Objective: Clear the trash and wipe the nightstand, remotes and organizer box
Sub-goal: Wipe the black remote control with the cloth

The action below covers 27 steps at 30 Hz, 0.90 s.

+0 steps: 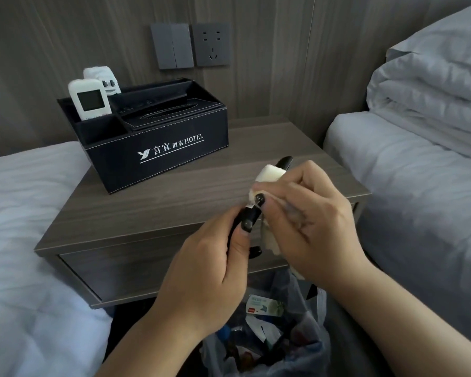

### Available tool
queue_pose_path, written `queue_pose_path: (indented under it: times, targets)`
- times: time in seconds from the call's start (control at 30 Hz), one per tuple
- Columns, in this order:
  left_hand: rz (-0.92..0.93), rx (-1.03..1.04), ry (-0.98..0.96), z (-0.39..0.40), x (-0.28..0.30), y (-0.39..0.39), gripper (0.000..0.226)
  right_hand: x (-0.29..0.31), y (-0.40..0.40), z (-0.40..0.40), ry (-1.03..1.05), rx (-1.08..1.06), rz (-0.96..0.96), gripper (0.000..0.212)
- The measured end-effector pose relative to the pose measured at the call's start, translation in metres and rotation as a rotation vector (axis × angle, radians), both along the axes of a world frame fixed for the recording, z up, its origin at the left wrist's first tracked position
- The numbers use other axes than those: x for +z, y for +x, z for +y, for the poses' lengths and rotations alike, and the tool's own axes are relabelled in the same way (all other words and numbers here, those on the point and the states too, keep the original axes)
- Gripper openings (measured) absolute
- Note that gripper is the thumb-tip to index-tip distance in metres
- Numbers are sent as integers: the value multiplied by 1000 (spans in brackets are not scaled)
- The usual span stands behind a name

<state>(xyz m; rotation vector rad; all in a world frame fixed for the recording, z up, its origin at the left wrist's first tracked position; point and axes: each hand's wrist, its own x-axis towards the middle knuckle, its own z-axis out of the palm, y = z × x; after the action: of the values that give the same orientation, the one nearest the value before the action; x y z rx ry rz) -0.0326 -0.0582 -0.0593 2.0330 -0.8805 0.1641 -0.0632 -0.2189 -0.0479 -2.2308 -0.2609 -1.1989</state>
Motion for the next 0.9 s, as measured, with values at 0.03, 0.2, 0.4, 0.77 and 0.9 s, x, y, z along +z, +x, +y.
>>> queue_pose_path:
  times: [0.03, 0.2, 0.4, 0.77, 0.9]
  targets:
    - [21, -25, -14, -1, 0, 0, 33, 2, 1, -3, 17, -33, -16, 17]
    - [372, -206, -183, -5, -2, -3, 44, 10, 1, -8, 406, -136, 56, 15]
    - [705, -340, -269, -4, 2, 1, 65, 17, 5, -10, 608, -235, 107, 12]
    - [815, -329, -386, -10, 3, -3, 62, 9, 6, 2, 312, -298, 61, 13]
    - [782, -258, -400, -9, 5, -1, 56, -5, 5, 18, 23, -102, 15, 23]
